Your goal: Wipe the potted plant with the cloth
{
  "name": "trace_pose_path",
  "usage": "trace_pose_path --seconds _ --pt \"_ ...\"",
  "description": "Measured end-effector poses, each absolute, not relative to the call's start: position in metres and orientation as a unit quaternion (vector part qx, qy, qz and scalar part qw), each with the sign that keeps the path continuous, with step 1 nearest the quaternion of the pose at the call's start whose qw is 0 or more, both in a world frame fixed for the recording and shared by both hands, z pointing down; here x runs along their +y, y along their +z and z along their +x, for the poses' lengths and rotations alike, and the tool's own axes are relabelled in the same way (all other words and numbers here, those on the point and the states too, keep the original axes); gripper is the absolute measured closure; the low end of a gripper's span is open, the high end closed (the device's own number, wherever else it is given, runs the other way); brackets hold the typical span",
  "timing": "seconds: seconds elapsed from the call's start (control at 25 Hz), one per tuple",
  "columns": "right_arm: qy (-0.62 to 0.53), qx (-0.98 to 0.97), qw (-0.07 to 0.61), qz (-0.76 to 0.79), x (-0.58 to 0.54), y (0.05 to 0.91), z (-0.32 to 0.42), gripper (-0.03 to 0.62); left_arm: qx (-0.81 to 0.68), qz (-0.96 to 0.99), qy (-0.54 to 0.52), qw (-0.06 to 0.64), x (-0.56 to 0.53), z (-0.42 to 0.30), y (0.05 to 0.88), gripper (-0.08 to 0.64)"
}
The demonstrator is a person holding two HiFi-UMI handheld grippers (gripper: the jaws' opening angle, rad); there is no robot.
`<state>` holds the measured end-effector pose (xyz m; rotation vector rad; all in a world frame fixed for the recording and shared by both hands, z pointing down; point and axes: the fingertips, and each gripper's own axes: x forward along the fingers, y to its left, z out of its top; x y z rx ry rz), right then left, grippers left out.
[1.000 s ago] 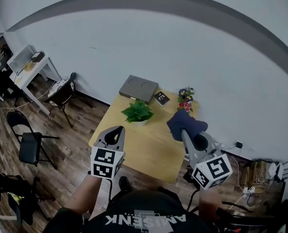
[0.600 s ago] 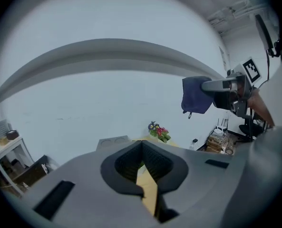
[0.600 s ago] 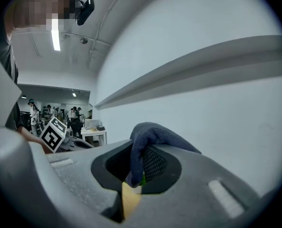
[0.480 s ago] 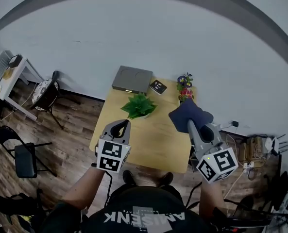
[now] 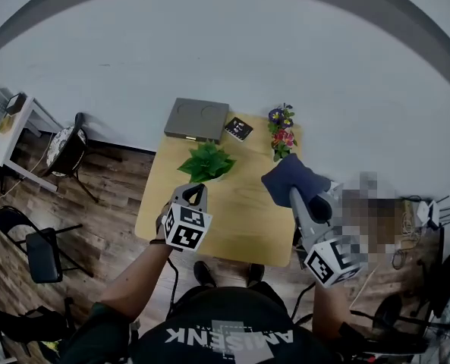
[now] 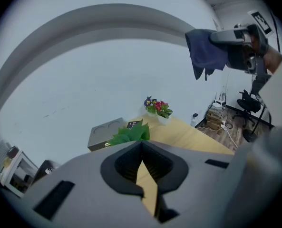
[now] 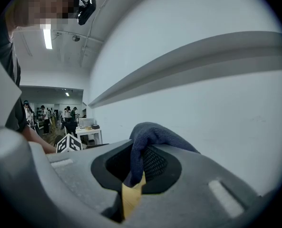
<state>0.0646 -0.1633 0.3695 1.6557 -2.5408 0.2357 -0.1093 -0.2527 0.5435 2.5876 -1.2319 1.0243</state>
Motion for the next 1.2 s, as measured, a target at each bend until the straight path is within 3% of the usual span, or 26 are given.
trace_pose_path --seconds 0.4,0.48,0.52,0.76,1.0,1.2 --pt "0.107 -0.843 0.063 0.523 -0.18 0.404 0.093 0.565 -0.374 0.83 0.413 0.038 -0.277 -0.075 0.609 0.557" --pt "0.11 -0.843 0.068 0.522 -0.181 0.41 0.098 0.565 -0.358 0.826 0.435 0.022 -0.281 -0.068 0.624 0.456" --pt "0.113 -0.842 0.069 0.523 -0.181 0.413 0.101 0.565 -0.352 0.825 0.443 0.016 -0.283 -0.064 0.631 0.449" --pt "0.13 -0.836 0.072 0.528 -0.181 0.426 0.115 0.565 -0.344 0.801 0.488 -0.032 -0.299 -0.057 0.654 0.449" --pt "0.136 -0.831 0.087 0.532 -0.177 0.438 0.128 0.565 -0.337 0.787 0.517 0.011 -0.308 -0.057 0.673 0.449" --pt "0.147 -0.829 0.078 0.534 -0.179 0.445 0.132 0.565 -0.33 0.777 0.537 -0.003 -0.316 -0.059 0.68 0.449"
